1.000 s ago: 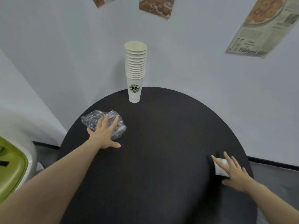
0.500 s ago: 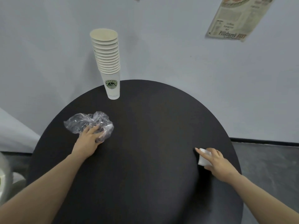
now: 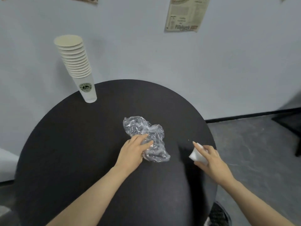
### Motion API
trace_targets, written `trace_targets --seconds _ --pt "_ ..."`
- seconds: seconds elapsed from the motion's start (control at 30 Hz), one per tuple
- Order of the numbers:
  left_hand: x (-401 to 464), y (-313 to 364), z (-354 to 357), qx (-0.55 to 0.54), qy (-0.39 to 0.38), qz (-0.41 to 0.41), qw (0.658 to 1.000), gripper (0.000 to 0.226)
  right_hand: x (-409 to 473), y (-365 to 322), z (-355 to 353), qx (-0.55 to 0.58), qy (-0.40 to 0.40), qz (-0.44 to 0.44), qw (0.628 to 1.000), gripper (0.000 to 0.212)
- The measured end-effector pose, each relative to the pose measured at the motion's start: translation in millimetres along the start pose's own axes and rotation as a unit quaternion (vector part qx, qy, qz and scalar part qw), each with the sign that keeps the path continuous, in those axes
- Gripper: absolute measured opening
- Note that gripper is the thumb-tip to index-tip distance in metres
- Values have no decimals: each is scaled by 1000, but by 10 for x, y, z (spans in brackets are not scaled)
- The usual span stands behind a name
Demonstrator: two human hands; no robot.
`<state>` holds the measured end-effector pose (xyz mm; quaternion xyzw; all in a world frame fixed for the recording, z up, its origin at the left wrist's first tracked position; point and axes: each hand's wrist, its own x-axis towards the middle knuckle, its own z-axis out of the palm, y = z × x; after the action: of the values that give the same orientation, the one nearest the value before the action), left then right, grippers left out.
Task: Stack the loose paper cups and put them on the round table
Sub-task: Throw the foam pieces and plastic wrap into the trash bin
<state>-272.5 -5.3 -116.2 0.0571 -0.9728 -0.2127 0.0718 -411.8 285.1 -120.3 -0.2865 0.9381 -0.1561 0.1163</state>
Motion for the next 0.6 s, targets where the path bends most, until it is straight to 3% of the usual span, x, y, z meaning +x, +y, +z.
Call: trace_targets --seconds 0.3,0.6 --pt "35 1188 576 -35 -60 101 992 61 -1465 636 -184 -1 50 140 989 76" --pt "-216 2491 1266 -59 -116 186 974 58 -2821 1421 -138 8 30 255 966 80"
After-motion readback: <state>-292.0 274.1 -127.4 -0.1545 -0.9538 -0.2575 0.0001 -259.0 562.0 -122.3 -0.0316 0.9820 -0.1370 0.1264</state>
